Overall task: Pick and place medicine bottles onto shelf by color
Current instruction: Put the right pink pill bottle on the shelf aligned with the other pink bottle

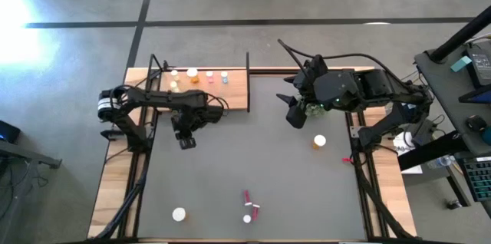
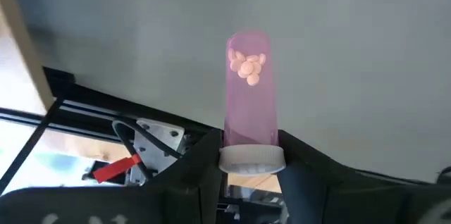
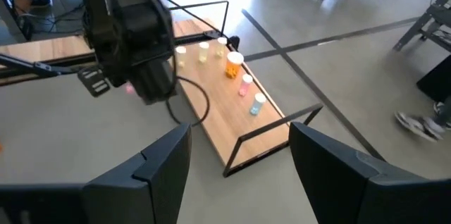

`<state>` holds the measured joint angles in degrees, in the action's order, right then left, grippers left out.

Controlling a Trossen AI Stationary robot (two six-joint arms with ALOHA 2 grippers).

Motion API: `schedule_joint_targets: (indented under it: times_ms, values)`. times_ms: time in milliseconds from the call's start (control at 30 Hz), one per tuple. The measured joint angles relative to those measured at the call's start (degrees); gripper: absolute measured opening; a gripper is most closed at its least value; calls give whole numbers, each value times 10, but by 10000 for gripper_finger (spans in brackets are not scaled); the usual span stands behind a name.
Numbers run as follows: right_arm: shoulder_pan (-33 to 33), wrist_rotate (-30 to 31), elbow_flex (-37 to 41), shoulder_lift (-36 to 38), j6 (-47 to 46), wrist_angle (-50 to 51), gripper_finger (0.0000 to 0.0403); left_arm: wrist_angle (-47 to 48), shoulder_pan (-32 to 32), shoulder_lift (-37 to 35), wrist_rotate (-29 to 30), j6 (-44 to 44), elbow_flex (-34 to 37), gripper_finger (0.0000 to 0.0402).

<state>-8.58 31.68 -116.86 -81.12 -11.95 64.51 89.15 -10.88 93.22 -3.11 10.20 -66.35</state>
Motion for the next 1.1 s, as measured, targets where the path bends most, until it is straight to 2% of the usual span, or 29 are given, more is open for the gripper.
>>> schedule_joint_targets:
  times_ms: [333,1100]
  values:
    - [0,0,0,0,0,0,228,-21,46,30,-1,17,44,103]
    - [0,0,0,0,-10,0,228,-129,48,53,-1,60,49,103]
